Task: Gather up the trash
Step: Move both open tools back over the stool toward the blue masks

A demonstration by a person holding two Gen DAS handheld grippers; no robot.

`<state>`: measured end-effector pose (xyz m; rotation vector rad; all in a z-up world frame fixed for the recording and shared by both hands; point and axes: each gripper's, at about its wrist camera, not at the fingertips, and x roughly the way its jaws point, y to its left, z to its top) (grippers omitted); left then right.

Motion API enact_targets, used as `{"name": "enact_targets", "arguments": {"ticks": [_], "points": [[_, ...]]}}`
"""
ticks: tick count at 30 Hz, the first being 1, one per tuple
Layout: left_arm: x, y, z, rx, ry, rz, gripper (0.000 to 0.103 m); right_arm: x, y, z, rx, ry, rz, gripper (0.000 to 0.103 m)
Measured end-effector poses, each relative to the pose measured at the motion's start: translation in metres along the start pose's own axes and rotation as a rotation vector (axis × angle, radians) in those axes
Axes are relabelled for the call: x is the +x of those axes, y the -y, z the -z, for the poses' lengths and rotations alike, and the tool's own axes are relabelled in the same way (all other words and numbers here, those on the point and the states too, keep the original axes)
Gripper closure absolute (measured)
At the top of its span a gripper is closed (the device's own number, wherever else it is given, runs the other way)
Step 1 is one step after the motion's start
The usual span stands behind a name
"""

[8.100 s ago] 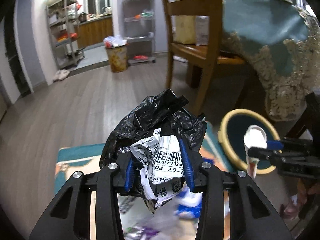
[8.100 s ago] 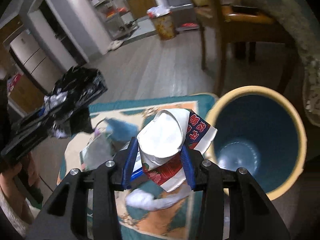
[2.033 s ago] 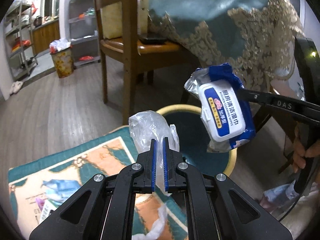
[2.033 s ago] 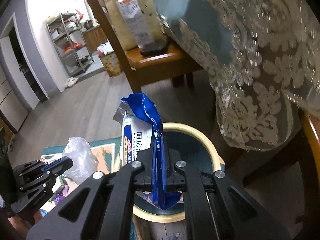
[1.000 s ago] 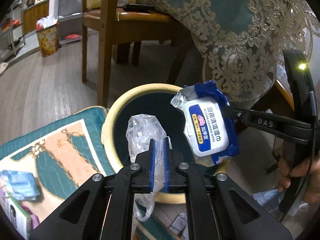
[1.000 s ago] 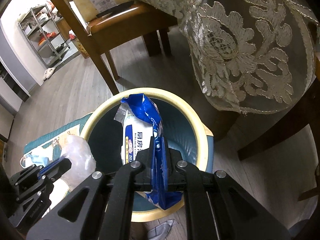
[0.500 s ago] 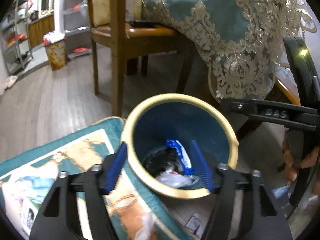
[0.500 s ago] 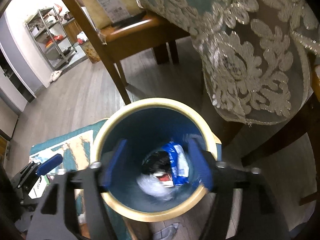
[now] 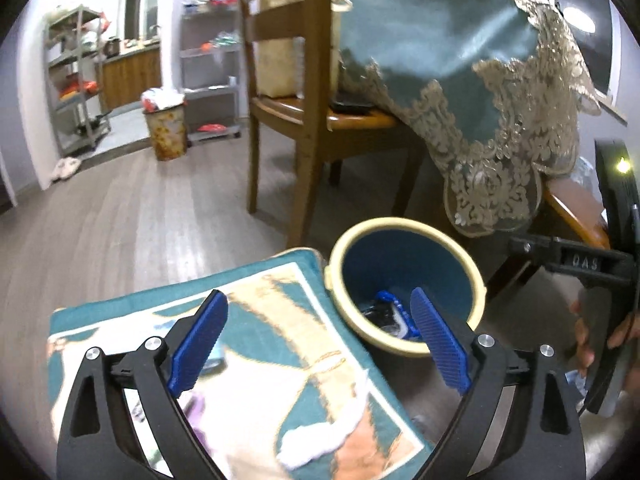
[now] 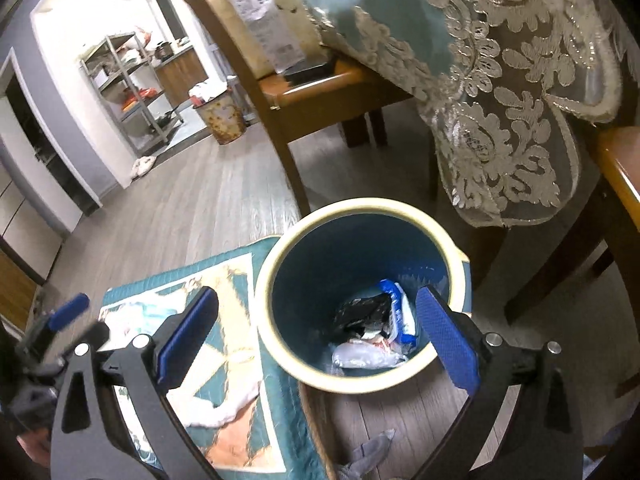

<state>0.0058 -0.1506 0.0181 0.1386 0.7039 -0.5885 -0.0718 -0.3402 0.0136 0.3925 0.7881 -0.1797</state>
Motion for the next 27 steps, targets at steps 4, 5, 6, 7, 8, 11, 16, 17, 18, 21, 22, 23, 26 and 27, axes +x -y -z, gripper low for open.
{"name": "enact_targets", "arguments": {"ticks": [4, 5, 6, 7, 8, 11, 16, 17, 18, 21, 22, 23, 26, 27], "points": [[-0.035, -0.019, 0.006, -0.025, 0.028, -0.054, 0.01, -0.011, -0.017, 0.018, -0.048, 0.006, -0.021, 0.006], [-0.041, -0.024, 0.01, -0.038, 0.031, -0.058, 0.01, -0.012, -0.021, 0.022, -0.063, 0.004, -0.025, 0.006], [-0.051, -0.032, 0.014, -0.059, 0.036, -0.065, 0.01, -0.012, -0.028, 0.03, -0.079, -0.002, -0.032, 0.006], [-0.058, -0.037, 0.018, -0.07, 0.036, -0.076, 0.01, -0.012, -0.033, 0.036, -0.091, -0.011, -0.043, 0.006], [-0.064, -0.043, 0.023, -0.078, 0.033, -0.092, 0.01, -0.011, -0.039, 0.042, -0.1, -0.024, -0.053, 0.006], [-0.086, -0.063, 0.039, -0.105, 0.028, -0.146, 0.01, -0.005, -0.052, 0.056, -0.1, -0.065, -0.088, 0.006], [-0.112, -0.105, 0.074, -0.246, -0.002, -0.204, 0.01, 0.015, -0.081, 0.082, -0.064, -0.184, -0.123, 0.006], [-0.116, -0.113, 0.082, -0.275, -0.011, -0.218, 0.01, 0.018, -0.085, 0.084, -0.06, -0.2, -0.136, 0.006], [-0.118, -0.12, 0.088, -0.293, -0.02, -0.228, 0.01, 0.021, -0.093, 0.086, -0.059, -0.208, -0.147, 0.006], [-0.125, -0.139, 0.112, -0.357, -0.057, -0.289, 0.01, 0.027, -0.115, 0.091, -0.099, -0.203, -0.134, 0.006], [-0.128, -0.145, 0.124, -0.381, -0.068, -0.318, 0.01, 0.029, -0.125, 0.095, -0.131, -0.202, -0.125, 0.006], [-0.127, -0.151, 0.134, -0.397, -0.091, -0.338, 0.01, 0.03, -0.13, 0.099, -0.149, -0.203, -0.124, 0.006], [-0.119, -0.165, 0.151, -0.396, -0.164, -0.372, 0.01, 0.033, -0.149, 0.117, -0.211, -0.225, -0.139, 0.006], [-0.117, -0.17, 0.155, -0.397, -0.181, -0.38, 0.01, 0.034, -0.155, 0.127, -0.239, -0.238, -0.148, 0.006]]}}
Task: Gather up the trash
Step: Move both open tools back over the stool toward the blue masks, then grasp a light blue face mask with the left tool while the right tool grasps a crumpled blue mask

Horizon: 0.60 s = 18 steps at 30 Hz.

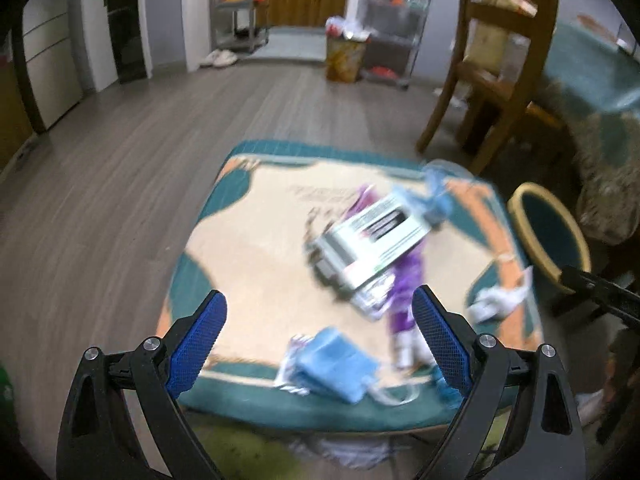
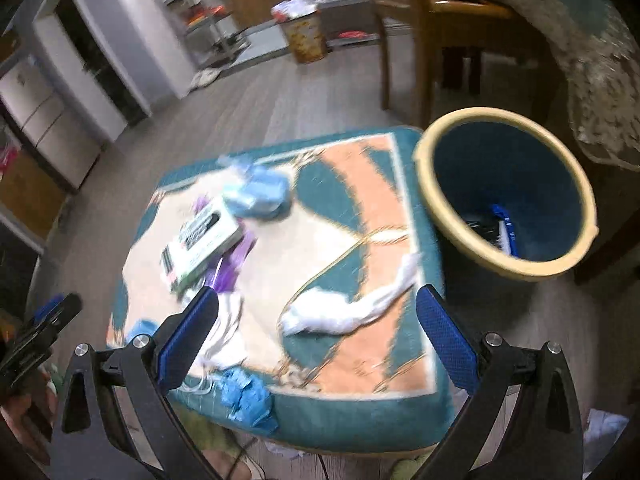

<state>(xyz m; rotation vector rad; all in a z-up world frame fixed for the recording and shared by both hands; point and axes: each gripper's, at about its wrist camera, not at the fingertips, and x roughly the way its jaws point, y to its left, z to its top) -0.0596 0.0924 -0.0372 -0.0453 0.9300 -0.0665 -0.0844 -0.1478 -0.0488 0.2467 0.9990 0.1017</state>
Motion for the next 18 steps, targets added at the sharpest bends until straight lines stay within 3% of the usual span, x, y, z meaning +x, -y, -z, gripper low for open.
{"name": "enact_targets", "arguments": {"ticks": [2, 5, 11, 14, 16, 18], "points": [[0.007, -0.004, 0.003, -0.005, -0.034, 0.003, 0.01, 0.006, -0.013, 0.014, -0.057, -0.035, -0.023, 0.007], [0.019, -0.004, 0.008, 0.003, -0.1, 0.001, 0.017, 0.015, -0.032, 0.03, -0.151, -0.094, -0.073, 0.025], [0.046, 0.02, 0.023, 0.116, -0.24, 0.016, 0.034, 0.044, -0.058, 0.063, -0.311, -0.268, -0.131, 0.043], [0.061, 0.025, 0.032, 0.153, -0.307, 0.011, 0.05, 0.057, -0.065, 0.074, -0.361, -0.334, -0.13, 0.056], [0.068, 0.025, 0.035, 0.161, -0.343, 0.011, 0.073, 0.061, -0.064, 0.078, -0.374, -0.364, -0.127, 0.086], [0.071, 0.025, 0.037, 0.159, -0.355, 0.019, 0.089, 0.062, -0.064, 0.077, -0.376, -0.363, -0.127, 0.091]]}}
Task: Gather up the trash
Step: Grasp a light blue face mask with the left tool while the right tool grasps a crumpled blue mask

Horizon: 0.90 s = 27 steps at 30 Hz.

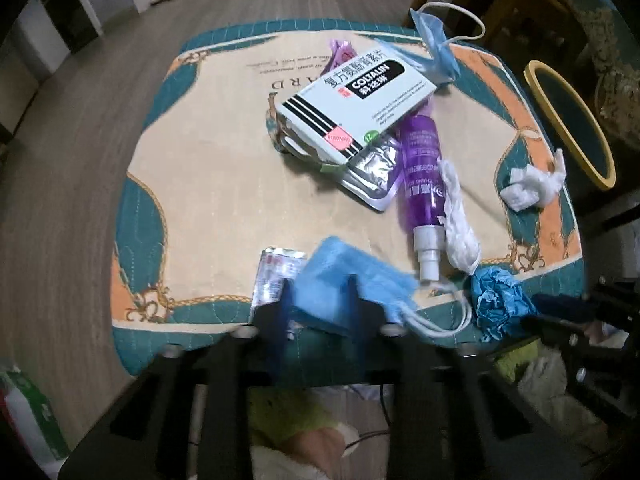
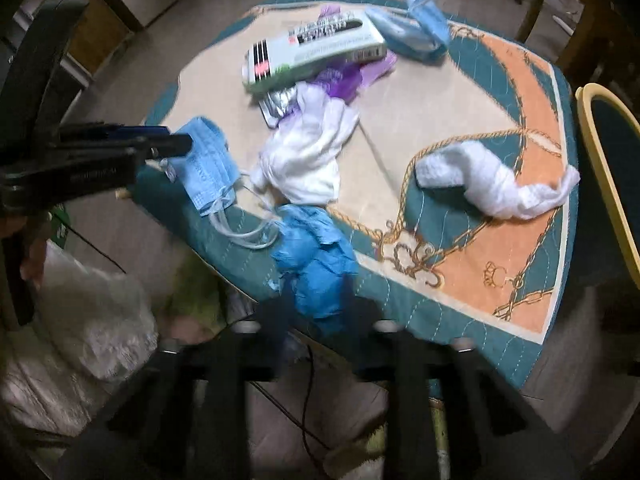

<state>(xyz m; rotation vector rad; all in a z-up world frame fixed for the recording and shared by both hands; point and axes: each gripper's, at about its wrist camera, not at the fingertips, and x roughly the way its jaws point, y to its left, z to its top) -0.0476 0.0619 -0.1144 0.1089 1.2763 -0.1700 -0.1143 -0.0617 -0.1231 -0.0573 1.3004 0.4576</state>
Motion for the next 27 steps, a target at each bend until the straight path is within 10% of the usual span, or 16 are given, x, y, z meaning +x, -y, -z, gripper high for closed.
{"name": "enact_targets", "arguments": {"ticks": [20, 27], "points": [[-0.123, 0.036, -0.091, 0.098, 0.431, 0.072, 0.1, -0.122, 0.081, -0.057, 0.17, 0.368, 0.051, 0.093], [-0.118, 0.072, -0.123, 0.19, 0.45, 0.091, 0.102, -0.157, 0.127, -0.075, 0.173, 0.448, 0.145, 0.093]]}}
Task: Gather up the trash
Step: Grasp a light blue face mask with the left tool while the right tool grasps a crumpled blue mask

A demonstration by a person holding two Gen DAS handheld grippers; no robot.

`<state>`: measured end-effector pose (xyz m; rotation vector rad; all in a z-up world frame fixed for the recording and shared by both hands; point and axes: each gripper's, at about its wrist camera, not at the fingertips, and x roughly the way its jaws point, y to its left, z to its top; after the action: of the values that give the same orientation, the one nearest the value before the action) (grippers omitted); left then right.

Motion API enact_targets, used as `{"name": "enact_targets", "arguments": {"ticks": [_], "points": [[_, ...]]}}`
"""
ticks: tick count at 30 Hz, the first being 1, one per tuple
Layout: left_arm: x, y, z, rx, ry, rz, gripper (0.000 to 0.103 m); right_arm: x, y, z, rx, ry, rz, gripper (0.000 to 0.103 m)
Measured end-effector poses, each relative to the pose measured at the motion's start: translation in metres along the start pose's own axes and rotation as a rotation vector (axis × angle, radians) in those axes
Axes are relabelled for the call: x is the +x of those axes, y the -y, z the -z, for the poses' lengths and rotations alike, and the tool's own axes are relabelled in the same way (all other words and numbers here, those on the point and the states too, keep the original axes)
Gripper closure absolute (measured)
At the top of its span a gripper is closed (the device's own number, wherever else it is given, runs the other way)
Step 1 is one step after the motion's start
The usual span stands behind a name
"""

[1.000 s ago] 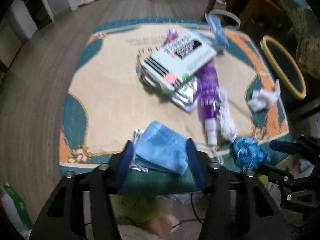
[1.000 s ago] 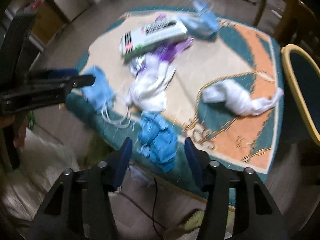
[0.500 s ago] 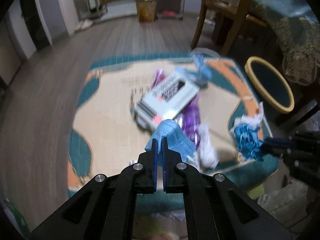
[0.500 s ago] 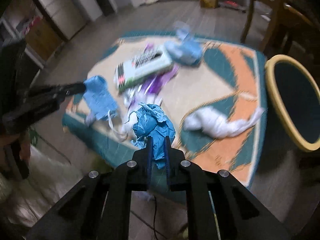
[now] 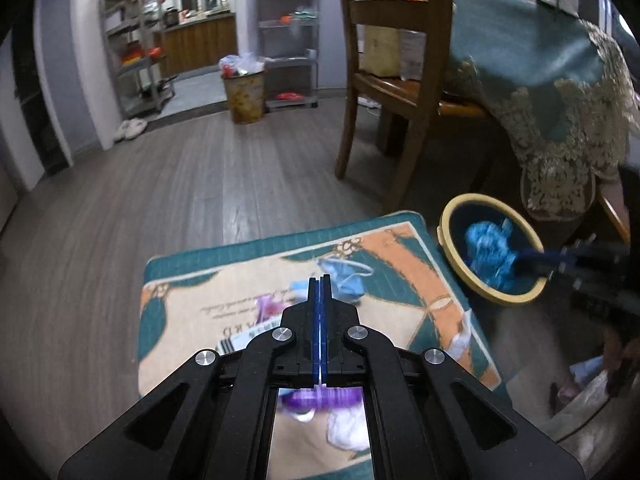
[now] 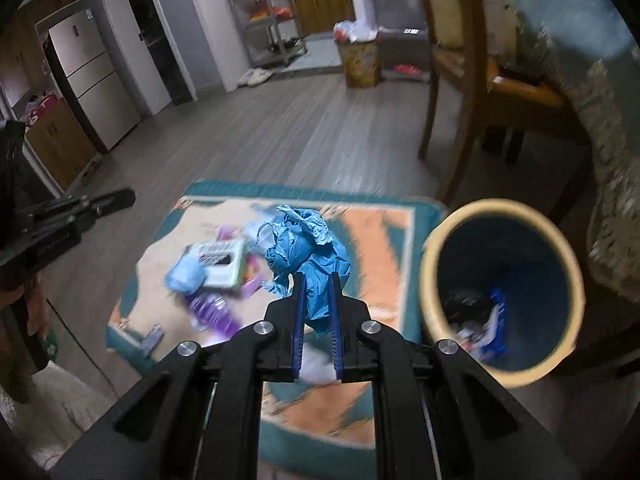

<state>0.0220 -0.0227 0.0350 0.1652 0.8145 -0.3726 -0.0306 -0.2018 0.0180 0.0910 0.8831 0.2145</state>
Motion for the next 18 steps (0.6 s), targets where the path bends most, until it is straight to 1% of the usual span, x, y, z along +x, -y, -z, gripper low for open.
{"name": "enact_targets", "arguments": {"ticks": [3, 6, 11, 14, 15, 16, 17, 18], "points": [[0.013, -0.002, 0.006, -0.025, -0.021, 0.012, 0.102, 0.01, 0.024, 0.005, 0.056, -0.006, 0.01, 0.093], [0.027, -0.005, 0.018, -0.036, -0.074, 0.017, 0.102, 0.027, 0.039, 0.011, 0.119, -0.064, 0.007, 0.093], [0.046, -0.009, 0.043, -0.023, -0.172, 0.005, 0.1, 0.031, 0.029, 0.008, 0.095, -0.05, -0.023, 0.093], [0.056, -0.02, 0.058, -0.013, -0.229, -0.033, 0.09, 0.032, 0.021, 0.009, 0.08, -0.061, -0.039, 0.093], [0.059, -0.025, 0.064, -0.018, -0.252, -0.043, 0.08, 0.031, 0.018, 0.01, 0.075, -0.06, -0.04, 0.093], [0.065, -0.03, 0.07, -0.032, -0.286, -0.044, 0.065, 0.031, 0.017, 0.01, 0.072, -0.058, -0.042, 0.093], [0.068, -0.034, 0.075, -0.041, -0.306, -0.046, 0.058, 0.029, 0.016, 0.01, 0.071, -0.056, -0.042, 0.093], [0.07, -0.034, 0.078, -0.043, -0.315, -0.048, 0.048, 0.029, 0.016, 0.01, 0.071, -0.053, -0.042, 0.093]]}}
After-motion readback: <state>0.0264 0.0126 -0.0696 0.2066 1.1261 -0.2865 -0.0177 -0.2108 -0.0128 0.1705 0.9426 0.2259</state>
